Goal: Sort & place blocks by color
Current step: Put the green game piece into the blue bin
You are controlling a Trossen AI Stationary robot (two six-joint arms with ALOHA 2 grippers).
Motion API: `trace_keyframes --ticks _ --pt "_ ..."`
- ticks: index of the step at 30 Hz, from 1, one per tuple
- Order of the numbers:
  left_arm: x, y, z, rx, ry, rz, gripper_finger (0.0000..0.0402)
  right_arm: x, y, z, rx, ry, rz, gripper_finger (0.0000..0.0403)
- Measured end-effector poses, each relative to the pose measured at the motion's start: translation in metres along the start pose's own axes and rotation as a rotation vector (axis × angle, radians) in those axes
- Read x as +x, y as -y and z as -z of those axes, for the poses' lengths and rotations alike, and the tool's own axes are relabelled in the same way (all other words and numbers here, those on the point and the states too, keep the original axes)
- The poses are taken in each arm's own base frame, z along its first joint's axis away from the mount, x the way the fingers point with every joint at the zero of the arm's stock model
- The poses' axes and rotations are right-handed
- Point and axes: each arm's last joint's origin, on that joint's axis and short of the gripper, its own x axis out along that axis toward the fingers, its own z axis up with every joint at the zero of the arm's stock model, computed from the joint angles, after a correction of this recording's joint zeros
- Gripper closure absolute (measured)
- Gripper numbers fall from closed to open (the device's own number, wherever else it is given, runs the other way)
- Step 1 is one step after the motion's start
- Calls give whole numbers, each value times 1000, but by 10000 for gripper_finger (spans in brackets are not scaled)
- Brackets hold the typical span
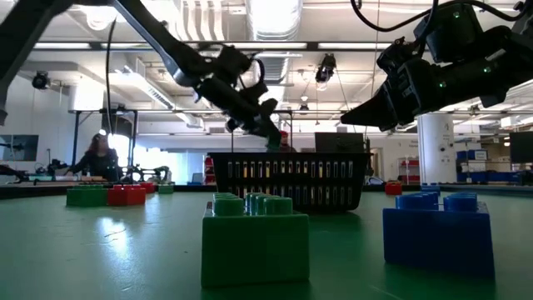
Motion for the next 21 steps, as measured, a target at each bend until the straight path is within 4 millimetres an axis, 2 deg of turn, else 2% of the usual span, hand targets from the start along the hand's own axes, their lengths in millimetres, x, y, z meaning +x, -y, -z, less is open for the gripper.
trace_keyframes --ticks 8,15,21 --pt "31 -20 8 -48 -44 54 347 0 0 0 1 -3 0 394" --pt "34 -26 15 -61 -65 46 346 0 0 0 2 -3 0 394" --pt "34 -25 19 -63 -78 48 304 0 0 0 5 -3 0 394"
